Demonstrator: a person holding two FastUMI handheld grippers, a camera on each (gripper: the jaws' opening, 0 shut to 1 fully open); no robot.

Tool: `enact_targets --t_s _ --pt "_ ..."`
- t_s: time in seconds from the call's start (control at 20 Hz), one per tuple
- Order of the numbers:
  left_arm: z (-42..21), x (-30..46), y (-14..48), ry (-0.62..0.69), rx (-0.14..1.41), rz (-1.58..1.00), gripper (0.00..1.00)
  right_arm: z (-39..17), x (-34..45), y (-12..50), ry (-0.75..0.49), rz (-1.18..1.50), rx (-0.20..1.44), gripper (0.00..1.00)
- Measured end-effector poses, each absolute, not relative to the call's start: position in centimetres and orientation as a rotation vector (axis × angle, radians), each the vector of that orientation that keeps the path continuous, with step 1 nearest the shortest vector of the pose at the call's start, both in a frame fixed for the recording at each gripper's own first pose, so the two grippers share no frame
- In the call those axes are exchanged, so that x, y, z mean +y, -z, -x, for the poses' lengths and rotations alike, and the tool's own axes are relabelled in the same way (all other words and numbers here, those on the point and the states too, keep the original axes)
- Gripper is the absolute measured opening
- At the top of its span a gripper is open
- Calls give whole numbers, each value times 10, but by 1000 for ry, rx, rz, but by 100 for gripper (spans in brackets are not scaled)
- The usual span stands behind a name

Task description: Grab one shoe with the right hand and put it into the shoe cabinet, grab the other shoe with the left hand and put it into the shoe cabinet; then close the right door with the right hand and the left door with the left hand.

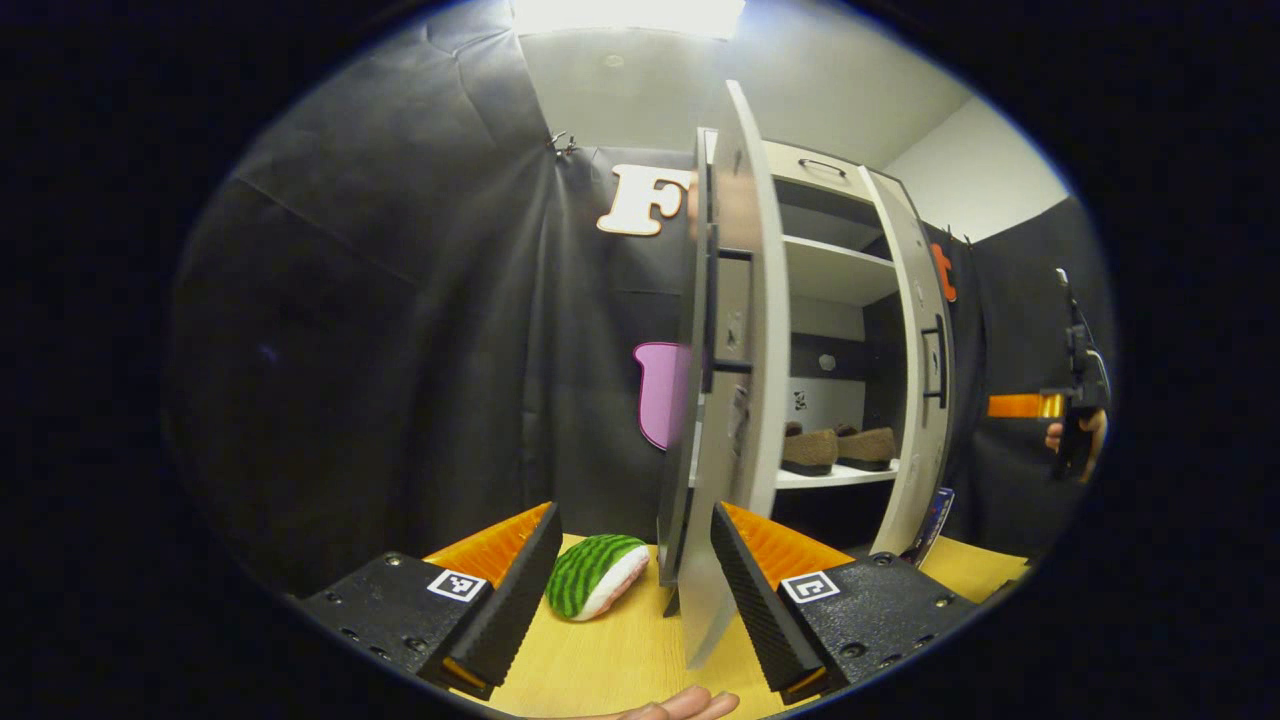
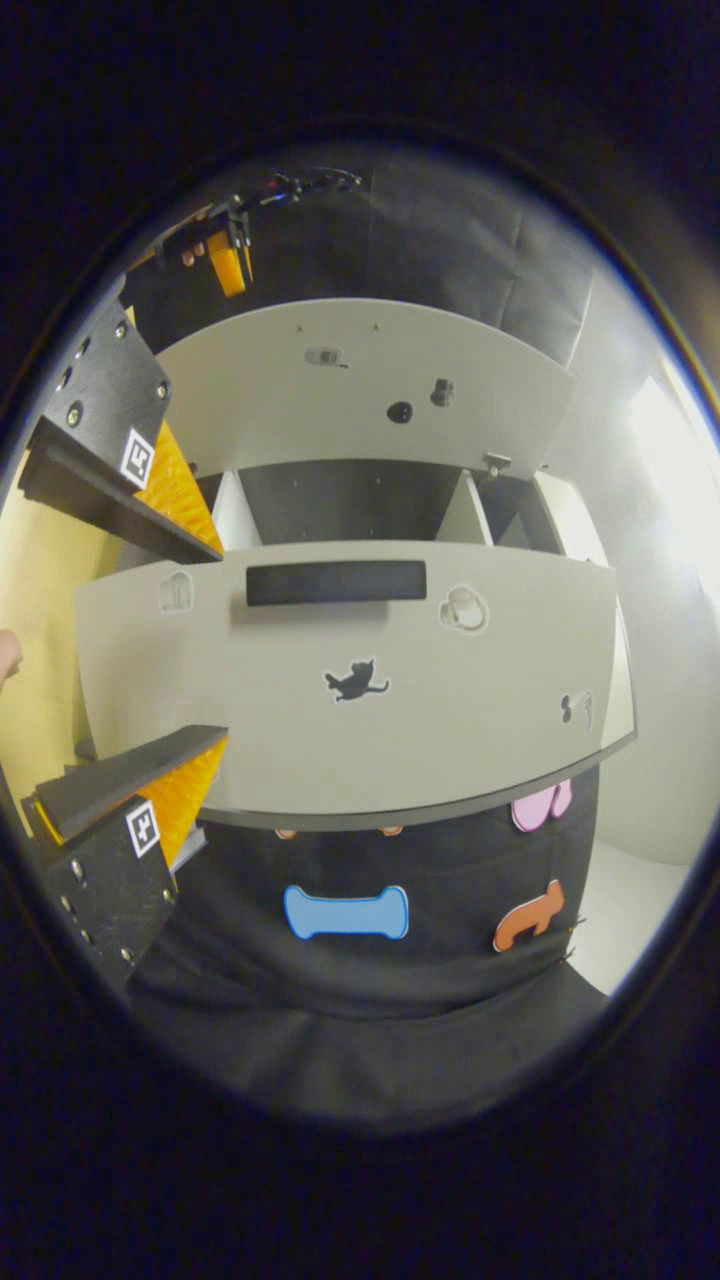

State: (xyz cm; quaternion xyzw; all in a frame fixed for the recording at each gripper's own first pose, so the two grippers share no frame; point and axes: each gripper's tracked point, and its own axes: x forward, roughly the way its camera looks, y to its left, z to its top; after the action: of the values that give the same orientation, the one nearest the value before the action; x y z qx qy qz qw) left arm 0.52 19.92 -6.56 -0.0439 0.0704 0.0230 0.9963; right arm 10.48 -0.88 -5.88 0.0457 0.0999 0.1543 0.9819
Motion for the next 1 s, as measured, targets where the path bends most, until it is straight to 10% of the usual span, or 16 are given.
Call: enact_targets --t_s 0.95,1.0 --pt "-118 213 -12 49 208 91 96 17 25 111 -261 -50 183 97" --pt "-120 212 -13 42 216 94 84 20 24 111 -254 -52 181 97"
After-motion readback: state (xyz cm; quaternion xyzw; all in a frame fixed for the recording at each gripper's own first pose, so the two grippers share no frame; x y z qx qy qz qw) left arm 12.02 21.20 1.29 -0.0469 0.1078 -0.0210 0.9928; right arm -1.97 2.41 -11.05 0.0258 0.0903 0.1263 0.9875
